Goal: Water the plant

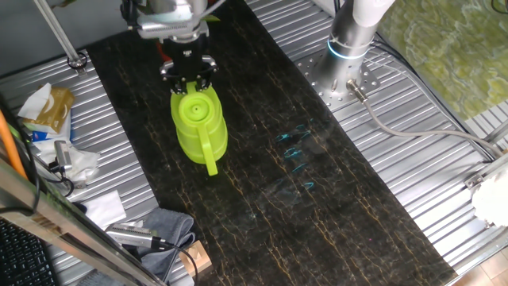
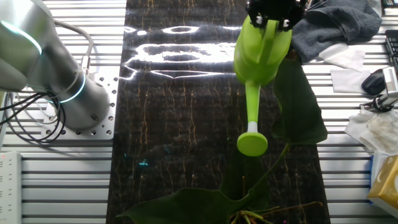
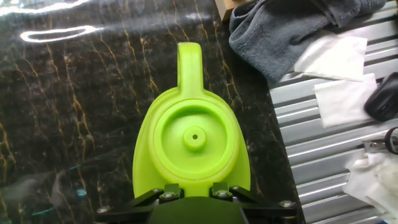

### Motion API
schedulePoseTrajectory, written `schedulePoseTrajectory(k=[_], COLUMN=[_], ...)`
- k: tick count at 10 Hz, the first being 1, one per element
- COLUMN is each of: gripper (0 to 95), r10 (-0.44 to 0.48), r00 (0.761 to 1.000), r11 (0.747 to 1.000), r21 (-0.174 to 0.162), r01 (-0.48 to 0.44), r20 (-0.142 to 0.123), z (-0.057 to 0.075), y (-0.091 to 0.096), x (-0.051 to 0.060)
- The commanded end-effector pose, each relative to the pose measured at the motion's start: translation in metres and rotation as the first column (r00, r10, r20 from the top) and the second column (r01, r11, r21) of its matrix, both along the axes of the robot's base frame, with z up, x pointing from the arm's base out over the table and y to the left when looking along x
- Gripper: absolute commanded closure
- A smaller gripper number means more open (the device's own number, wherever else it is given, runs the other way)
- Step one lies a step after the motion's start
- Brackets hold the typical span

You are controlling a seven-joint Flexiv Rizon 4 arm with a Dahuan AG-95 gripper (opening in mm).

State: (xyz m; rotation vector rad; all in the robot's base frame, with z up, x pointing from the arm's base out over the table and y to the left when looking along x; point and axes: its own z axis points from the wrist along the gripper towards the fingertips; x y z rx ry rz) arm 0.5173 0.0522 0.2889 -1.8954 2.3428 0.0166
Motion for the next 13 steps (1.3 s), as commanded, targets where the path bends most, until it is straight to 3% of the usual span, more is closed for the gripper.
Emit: schedulePoseTrajectory(k=[1, 2, 4, 8, 11, 13], gripper=[95.0, 95.0, 95.0, 95.0, 95.0, 95.0], r10=[-0.002, -0.003, -0.013, -0.028, -0.041, -0.038], r00=[0.999, 0.998, 0.997, 0.996, 0.993, 0.993], r11=[0.999, 0.999, 0.996, 0.991, 0.98, 0.977], r21=[0.036, 0.055, 0.089, 0.136, 0.199, 0.214], r01=[0.001, 0.0, 0.006, 0.017, 0.019, 0.013], r20=[0.037, 0.059, 0.077, 0.079, 0.108, 0.114], z=[0.001, 0.002, 0.005, 0.011, 0.014, 0.016], y=[-0.002, -0.004, -0.008, -0.016, -0.019, -0.021], x=[0.0, -0.001, -0.005, -0.012, -0.014, -0.016])
